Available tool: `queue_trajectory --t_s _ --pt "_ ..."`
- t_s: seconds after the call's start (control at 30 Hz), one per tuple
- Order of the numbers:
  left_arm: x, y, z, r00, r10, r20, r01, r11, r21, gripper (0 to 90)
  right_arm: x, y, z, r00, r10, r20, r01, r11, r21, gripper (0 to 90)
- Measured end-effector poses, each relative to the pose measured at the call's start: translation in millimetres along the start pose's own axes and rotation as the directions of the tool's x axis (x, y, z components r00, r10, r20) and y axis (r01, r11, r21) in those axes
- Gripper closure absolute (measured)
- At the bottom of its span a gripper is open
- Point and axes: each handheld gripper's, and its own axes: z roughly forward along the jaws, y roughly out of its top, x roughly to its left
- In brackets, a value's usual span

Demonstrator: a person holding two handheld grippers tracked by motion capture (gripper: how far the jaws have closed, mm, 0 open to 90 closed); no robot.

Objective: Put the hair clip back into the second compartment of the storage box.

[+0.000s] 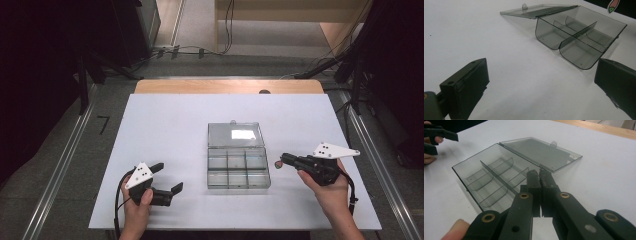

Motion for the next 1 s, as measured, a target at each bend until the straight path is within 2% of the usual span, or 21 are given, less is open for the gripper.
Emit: queue_trajectory --t_s 0.33,1.0 --pt "0.0 -0.1 0.0 1.0 -0.003 0.001 0.003 1.0 -0.002 0.0 3.6 11.6 5.5 0.9998 -0.011 -0.013 0.011 1.0 -0.015 86.0" --pt "-0.2 -0.2 0.4 1.0 0.003 0.002 -0.003 1.0 0.002 0.0 16.9 22.5 40.2 0.9966 -0.035 -0.074 0.035 0.999 0.007 86.0"
